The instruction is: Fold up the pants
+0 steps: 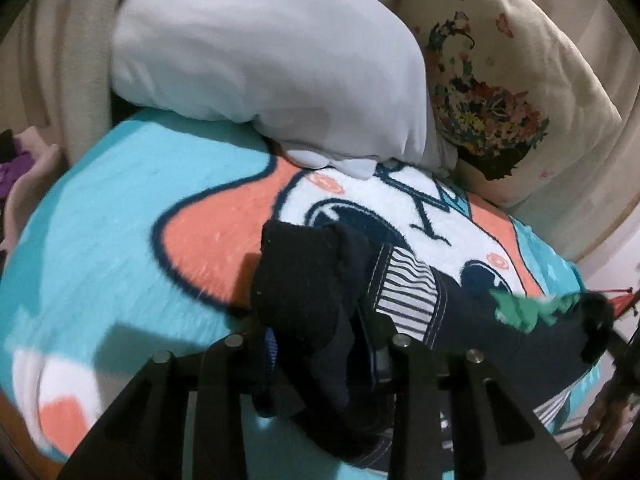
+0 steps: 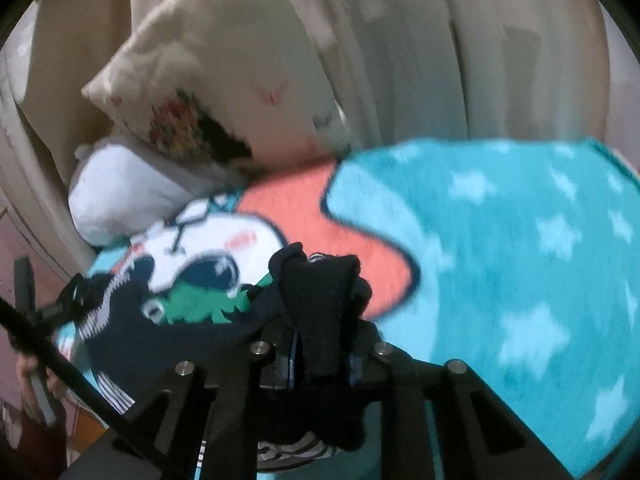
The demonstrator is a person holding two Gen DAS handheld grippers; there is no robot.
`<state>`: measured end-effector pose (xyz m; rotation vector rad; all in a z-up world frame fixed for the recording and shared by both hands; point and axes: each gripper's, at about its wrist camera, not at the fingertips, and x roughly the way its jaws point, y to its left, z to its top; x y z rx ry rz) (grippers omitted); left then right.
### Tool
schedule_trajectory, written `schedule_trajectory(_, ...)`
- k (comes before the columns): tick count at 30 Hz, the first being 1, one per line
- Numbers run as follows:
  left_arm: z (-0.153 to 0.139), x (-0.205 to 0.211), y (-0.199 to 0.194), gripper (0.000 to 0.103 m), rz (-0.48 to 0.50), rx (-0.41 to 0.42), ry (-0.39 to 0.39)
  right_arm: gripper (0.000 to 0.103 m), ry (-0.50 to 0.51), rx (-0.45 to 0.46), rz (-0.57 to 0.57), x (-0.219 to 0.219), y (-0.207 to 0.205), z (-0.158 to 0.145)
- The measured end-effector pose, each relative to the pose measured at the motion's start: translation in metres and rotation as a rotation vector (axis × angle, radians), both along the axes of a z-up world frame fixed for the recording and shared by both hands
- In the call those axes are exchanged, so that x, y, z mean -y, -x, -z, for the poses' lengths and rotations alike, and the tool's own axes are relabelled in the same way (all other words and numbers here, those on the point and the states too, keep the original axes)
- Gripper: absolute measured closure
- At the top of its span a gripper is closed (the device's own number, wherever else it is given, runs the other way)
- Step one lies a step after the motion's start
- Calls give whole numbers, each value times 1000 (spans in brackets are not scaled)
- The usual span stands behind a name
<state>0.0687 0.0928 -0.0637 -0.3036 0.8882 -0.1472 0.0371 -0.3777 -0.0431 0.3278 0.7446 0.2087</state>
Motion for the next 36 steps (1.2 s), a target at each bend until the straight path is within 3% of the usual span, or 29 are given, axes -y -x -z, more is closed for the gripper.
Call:
schedule_trajectory(4, 6, 4, 15, 69, -58, 9, -52, 84, 5, 7, 15, 7, -15, 3)
schedule_trajectory(7, 10, 9, 20, 61, -81, 15, -84, 83, -8, -47, 20, 17, -22, 29)
schedule_trajectory(10, 8, 6, 23, 53, -101, 9, -85, 75, 41, -95, 58, 24, -22, 52)
schedule_trajectory(14, -1, -11, 29, 47, -99, 2, -39, 40, 58, -109, 132, 41, -14, 58)
schedule_trajectory(16, -10, -22, 39, 45, -120, 25, -50, 36, 52, -98, 144, 47, -7, 52)
schedule_trajectory(17, -13, -25, 43, 39, -129, 37, -59, 33, 53, -87, 155, 49, -3, 48)
schedule_trajectory(21, -29, -38, 59, 38, -192, 91, -134, 21, 73, -20, 228, 53, 14, 25)
schedule_trajectory(24, -38, -39, 63, 38, -188, 102, -115, 19, 65, -1, 262, 50, 20, 16)
schedule_trajectory(28, -45, -15, 61, 38, -108, 124, -83, 19, 64, 1, 230, 37, 19, 11)
schedule_trajectory(32, -45, 17, 47, 37, -18, 131, -91, 17, 100, -116, 196, 28, 10, 26)
schedule_trajectory(36, -32, 40, 18, 35, 29, 97, -152, 17, 60, -110, 239, 39, 23, 32)
